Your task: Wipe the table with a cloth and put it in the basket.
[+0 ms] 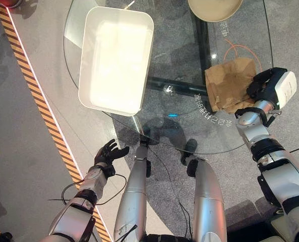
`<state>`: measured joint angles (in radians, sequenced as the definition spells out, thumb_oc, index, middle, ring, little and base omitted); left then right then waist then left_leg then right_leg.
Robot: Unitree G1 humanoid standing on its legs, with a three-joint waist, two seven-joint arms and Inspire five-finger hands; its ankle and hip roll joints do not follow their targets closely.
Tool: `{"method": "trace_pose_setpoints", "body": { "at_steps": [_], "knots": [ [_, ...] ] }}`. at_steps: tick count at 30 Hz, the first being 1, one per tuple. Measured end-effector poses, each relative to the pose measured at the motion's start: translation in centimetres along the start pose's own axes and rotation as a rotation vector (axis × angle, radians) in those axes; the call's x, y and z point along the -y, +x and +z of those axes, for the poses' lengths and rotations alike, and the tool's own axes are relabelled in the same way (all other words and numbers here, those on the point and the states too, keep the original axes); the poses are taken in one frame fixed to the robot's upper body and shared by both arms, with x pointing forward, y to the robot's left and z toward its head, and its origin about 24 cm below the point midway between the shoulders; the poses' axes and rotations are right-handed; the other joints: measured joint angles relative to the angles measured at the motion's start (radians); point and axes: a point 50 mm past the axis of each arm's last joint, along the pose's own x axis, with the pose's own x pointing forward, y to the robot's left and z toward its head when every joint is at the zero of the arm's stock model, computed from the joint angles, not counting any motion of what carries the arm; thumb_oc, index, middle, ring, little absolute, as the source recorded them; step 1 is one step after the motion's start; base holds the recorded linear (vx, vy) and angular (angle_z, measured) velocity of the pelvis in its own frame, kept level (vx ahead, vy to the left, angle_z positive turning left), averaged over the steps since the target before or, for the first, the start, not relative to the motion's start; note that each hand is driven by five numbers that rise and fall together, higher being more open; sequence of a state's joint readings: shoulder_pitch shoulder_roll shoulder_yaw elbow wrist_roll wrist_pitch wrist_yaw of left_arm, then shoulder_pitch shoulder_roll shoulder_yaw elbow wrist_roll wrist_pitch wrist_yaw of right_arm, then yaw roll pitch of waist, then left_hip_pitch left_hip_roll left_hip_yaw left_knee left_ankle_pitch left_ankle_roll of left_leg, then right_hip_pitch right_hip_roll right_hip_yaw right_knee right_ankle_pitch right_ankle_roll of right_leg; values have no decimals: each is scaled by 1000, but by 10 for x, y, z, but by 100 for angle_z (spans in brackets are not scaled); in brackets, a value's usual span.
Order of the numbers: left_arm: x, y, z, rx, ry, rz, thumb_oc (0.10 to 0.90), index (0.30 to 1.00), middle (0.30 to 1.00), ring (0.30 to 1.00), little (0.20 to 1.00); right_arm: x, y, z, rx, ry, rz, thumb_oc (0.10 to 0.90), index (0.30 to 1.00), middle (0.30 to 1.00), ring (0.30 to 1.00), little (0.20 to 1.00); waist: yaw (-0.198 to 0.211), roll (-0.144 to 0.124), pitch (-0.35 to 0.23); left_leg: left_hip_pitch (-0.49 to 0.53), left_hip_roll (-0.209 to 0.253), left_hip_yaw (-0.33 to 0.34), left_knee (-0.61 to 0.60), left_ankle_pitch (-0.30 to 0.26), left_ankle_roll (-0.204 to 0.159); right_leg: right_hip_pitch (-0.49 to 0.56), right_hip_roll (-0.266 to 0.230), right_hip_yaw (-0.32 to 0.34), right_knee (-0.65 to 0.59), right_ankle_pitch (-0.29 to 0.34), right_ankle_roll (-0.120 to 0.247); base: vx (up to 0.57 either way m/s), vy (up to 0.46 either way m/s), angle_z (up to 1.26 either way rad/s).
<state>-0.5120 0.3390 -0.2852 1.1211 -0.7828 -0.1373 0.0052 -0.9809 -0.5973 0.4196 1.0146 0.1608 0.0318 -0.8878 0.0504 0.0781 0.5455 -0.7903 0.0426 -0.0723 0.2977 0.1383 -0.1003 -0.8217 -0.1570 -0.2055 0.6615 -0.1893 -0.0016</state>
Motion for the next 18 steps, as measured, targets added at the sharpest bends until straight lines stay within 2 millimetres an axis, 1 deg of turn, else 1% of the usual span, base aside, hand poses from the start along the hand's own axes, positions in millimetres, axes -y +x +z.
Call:
{"method": "trace_pose_setpoints", "body": {
  "at_steps": [6,12,18],
  "knots": [
    [-1,1,4,7,-6,-17,800,900,900,900,900,4,3,-2,-33,34,-28,100,300,300,300,200,-1,-1,0,0,-1,2,0,-1,1,1,0,2,-4,4,3,0,0,0],
    [-9,1,9,15,6,1,800,900,900,900,900,5,3,-1,-29,40,-38,100,300,300,300,200,-3,-3,1,0,-1,2,-2,-1,2,1,1,3,-8,5,3,0,0,0],
    [-9,1,9,15,5,1,800,900,900,900,900,4,3,4,-17,64,-37,100,300,300,300,200,-9,-3,1,-7,-1,3,-1,-1,2,1,3,3,-19,10,8,0,0,0]
  ]
}}
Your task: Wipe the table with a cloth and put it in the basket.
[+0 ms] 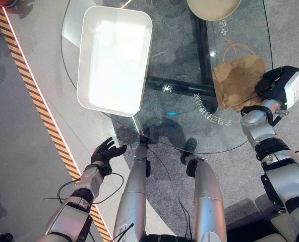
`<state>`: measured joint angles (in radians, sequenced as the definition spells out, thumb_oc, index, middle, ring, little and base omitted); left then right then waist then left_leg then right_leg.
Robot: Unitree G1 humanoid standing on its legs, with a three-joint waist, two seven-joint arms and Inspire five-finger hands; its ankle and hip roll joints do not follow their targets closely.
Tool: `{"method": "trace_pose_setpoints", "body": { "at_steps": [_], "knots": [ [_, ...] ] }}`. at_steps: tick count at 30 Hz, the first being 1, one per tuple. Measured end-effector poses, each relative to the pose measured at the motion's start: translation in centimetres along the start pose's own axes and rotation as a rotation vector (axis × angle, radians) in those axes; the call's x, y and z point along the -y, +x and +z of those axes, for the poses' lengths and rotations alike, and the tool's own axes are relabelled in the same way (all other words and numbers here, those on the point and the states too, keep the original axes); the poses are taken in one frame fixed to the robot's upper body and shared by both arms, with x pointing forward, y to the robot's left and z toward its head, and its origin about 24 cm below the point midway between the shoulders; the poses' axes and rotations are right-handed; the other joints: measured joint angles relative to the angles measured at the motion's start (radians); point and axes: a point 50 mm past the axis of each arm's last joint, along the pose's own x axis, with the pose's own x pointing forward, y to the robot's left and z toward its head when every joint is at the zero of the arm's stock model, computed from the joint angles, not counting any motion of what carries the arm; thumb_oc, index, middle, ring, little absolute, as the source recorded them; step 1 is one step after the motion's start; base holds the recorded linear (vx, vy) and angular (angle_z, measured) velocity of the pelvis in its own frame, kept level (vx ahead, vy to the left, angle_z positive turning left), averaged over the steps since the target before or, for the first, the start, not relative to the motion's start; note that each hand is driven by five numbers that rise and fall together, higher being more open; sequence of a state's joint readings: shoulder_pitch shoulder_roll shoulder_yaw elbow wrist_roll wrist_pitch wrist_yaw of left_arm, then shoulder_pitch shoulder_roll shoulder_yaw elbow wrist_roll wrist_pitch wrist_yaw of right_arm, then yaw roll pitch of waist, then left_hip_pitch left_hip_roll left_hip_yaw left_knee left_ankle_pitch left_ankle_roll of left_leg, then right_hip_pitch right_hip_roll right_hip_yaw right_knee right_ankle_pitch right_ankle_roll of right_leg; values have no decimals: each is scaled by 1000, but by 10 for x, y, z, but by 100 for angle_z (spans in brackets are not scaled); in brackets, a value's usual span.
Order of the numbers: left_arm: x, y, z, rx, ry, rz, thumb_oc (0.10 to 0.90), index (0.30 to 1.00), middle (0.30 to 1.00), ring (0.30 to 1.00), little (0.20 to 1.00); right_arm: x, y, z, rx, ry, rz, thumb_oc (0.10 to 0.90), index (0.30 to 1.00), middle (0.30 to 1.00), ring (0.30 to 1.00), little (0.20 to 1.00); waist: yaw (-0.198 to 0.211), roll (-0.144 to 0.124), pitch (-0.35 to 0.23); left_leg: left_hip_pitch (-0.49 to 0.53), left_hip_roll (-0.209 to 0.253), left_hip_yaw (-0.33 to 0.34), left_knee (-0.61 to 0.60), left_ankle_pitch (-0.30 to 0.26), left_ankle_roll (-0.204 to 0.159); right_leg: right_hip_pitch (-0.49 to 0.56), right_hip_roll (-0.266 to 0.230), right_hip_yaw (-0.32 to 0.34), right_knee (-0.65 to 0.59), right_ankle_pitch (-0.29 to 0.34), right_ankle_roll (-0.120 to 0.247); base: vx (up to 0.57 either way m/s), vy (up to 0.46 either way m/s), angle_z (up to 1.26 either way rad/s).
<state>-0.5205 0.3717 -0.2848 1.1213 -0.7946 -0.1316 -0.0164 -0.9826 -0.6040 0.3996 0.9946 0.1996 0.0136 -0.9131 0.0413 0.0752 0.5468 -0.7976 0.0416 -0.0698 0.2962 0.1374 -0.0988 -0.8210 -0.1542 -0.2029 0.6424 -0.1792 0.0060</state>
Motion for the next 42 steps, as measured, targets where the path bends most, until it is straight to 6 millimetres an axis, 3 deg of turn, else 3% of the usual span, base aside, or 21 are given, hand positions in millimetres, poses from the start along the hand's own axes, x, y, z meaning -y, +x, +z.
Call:
{"method": "trace_pose_setpoints", "body": {
  "at_steps": [10,19,34,42],
  "knots": [
    [1,0,0,0,-3,-1,800,900,900,900,900,-15,-8,19,76,0,121,100,300,300,300,200,-16,0,0,2,0,0,-1,3,3,0,1,1,3,6,-1,0,0,0],
    [6,0,-3,-5,-10,-10,800,900,900,900,900,-37,-30,36,142,-39,244,100,300,300,300,200,-13,2,-1,20,1,2,-31,22,-1,0,0,3,2,9,-6,0,0,0],
    [18,0,-10,-20,-27,-32,800,900,900,900,900,-50,-43,49,164,-79,327,100,300,300,300,200,9,5,-3,41,1,12,-52,25,-1,0,0,15,9,8,-9,1,2,0],
    [28,0,-16,-28,-43,-36,800,900,900,900,900,-60,-57,62,286,-123,446,100,300,300,300,200,9,14,-4,48,3,17,-54,28,0,0,1,15,18,4,-13,2,3,-1]
  ]
}}
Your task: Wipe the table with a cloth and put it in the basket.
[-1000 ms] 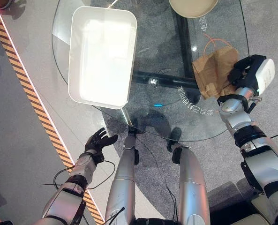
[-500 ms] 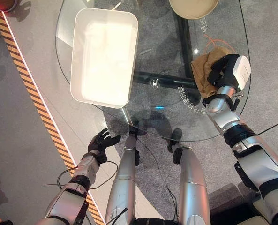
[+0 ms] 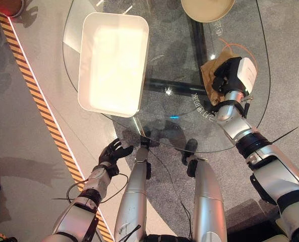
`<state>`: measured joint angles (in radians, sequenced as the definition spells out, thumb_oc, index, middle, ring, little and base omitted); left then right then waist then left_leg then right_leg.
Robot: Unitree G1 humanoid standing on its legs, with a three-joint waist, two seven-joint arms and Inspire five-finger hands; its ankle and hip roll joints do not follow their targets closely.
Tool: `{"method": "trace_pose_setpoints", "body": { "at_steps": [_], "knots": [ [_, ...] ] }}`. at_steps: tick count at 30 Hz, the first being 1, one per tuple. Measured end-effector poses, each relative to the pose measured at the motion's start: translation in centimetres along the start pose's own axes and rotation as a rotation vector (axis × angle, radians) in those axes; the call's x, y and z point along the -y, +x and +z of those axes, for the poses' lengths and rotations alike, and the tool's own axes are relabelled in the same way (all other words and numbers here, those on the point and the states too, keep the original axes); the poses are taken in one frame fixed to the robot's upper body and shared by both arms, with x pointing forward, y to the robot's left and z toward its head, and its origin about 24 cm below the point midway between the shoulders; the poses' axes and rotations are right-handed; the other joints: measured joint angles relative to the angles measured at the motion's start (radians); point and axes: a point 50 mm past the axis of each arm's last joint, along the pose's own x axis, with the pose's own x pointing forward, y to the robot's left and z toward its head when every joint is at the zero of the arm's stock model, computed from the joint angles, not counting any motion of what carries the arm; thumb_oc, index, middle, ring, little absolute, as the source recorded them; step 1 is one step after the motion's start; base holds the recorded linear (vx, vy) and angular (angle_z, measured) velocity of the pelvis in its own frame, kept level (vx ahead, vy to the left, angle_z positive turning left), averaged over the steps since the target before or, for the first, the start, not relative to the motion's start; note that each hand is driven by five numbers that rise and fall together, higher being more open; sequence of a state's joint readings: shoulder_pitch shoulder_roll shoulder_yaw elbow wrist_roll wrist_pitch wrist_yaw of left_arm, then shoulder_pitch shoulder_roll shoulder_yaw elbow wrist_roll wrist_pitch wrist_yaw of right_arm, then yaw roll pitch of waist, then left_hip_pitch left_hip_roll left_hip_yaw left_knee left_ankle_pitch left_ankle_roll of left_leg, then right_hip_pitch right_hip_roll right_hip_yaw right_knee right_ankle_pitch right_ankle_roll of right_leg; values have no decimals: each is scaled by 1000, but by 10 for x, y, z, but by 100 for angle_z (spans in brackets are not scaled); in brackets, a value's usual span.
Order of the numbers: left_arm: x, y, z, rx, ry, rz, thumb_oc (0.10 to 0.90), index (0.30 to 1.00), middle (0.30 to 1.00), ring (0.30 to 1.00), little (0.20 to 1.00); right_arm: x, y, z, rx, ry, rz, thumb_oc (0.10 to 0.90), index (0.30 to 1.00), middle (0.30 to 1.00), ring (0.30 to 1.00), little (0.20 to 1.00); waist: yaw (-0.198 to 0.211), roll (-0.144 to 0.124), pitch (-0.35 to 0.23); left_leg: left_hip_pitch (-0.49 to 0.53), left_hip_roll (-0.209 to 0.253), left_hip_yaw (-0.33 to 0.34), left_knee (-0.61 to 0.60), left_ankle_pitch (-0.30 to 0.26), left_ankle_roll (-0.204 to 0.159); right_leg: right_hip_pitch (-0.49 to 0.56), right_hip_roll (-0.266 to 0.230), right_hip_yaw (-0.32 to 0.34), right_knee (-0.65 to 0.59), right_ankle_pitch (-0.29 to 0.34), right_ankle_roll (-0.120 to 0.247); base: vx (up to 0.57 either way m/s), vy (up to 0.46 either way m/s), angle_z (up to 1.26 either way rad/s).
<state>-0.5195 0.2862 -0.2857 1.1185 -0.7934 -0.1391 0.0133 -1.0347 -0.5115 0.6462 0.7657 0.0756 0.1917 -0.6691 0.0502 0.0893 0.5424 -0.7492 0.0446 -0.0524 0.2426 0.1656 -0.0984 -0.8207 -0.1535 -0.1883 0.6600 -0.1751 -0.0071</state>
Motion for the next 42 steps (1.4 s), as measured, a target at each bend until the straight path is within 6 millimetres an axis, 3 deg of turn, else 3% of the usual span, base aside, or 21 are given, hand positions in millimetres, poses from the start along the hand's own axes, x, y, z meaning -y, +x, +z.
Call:
{"method": "trace_pose_setpoints", "body": {
  "at_steps": [13,33,42],
  "knots": [
    [14,-1,-8,-7,-22,-21,800,900,900,900,900,-45,-32,40,191,-14,271,100,300,300,300,200,8,4,0,12,0,1,-16,8,-8,0,-2,0,9,-8,-5,0,0,0],
    [14,-1,-8,1,-30,-17,800,900,900,900,900,-56,-48,44,252,-40,368,100,300,300,300,200,9,5,0,17,1,3,-17,8,-9,0,-4,1,24,-16,-9,0,0,0],
    [-3,-2,8,121,-275,163,800,900,900,900,900,-50,-47,30,125,116,273,100,300,300,300,200,15,5,0,32,2,1,-15,5,-13,13,-5,1,31,-20,-12,0,-23,1]
  ]
}}
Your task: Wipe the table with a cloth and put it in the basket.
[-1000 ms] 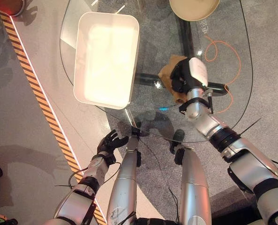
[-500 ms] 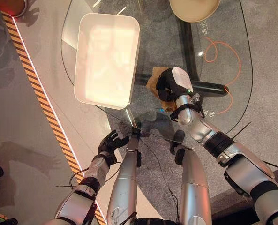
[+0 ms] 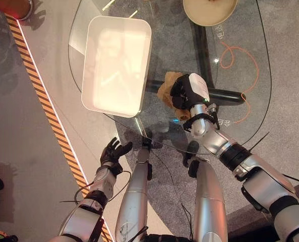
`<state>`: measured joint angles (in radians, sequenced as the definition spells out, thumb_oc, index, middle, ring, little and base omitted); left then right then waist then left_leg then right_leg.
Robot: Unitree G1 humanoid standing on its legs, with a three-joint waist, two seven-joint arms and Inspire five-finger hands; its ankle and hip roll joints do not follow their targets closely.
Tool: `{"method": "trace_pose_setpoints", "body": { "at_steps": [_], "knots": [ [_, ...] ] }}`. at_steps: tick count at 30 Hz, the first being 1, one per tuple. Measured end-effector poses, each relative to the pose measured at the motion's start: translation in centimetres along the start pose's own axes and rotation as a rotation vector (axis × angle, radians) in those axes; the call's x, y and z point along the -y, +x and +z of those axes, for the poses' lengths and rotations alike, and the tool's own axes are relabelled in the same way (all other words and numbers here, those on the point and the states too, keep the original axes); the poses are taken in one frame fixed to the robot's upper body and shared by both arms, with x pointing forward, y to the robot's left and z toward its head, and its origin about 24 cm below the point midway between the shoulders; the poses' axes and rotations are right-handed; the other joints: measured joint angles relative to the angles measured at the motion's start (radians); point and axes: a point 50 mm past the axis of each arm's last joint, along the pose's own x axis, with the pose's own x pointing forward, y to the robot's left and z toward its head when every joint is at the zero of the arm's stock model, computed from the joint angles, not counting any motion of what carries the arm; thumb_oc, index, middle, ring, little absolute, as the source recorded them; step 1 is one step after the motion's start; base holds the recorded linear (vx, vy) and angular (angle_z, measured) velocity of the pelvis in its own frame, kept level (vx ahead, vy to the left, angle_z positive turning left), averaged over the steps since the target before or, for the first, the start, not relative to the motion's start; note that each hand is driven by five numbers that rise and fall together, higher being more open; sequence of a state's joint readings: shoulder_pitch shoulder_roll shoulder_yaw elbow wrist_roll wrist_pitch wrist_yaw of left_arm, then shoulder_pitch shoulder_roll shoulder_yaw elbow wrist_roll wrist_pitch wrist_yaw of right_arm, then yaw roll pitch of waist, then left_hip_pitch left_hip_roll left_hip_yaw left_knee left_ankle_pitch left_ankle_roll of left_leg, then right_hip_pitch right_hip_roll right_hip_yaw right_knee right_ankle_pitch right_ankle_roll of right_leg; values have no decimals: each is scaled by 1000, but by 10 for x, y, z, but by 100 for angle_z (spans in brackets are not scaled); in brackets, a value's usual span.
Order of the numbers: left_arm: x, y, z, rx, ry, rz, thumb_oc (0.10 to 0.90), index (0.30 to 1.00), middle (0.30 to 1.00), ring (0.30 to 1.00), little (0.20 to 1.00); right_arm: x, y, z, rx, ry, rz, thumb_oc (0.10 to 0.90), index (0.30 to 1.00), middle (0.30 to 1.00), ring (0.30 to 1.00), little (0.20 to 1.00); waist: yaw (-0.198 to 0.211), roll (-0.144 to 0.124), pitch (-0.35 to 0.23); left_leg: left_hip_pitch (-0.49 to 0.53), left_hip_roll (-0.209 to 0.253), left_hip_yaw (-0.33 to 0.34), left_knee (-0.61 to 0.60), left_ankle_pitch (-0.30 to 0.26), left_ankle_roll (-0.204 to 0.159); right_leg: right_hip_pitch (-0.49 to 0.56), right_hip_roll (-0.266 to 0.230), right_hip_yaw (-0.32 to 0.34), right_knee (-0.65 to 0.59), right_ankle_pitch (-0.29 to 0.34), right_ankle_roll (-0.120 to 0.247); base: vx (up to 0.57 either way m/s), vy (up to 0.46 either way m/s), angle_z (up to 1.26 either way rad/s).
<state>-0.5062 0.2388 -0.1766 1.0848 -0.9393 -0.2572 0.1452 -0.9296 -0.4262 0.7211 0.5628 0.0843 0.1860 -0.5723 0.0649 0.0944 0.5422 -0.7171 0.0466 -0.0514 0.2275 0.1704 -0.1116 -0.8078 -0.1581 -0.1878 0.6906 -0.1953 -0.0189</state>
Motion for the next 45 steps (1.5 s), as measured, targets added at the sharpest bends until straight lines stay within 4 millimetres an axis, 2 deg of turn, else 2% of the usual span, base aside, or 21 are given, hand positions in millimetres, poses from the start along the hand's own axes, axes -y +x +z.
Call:
{"method": "trace_pose_setpoints", "body": {
  "at_steps": [10,18,25,34,45],
  "knots": [
    [-12,4,25,102,-259,176,800,900,900,900,900,29,1,-16,-50,137,-150,100,300,300,300,200,2,-1,1,-14,2,-3,2,6,1,1,3,-5,-20,3,5,0,-5,0],
    [-28,4,42,185,-421,282,800,900,900,900,900,37,-7,-21,-40,226,-184,100,300,300,300,200,-11,-5,1,-17,2,-16,5,5,1,10,2,-20,-28,4,6,-7,-2,3],
    [-33,1,60,295,-494,316,800,900,900,900,900,43,-12,-22,-24,264,-206,100,300,300,300,200,-13,-10,2,-18,1,-16,5,0,1,10,2,-20,-31,4,6,0,0,0],
    [-28,-3,86,425,-583,265,800,900,900,900,900,53,-17,-6,49,338,-228,100,300,300,300,200,-12,-13,3,-19,-1,-15,4,2,4,10,1,-19,-33,3,8,0,0,0],
    [-22,-7,102,498,-645,201,800,900,900,900,900,68,-19,4,101,397,-267,100,300,300,300,200,-14,-13,3,-18,-1,-13,4,1,5,10,1,-16,-32,3,8,0,0,0]
  ]
}}
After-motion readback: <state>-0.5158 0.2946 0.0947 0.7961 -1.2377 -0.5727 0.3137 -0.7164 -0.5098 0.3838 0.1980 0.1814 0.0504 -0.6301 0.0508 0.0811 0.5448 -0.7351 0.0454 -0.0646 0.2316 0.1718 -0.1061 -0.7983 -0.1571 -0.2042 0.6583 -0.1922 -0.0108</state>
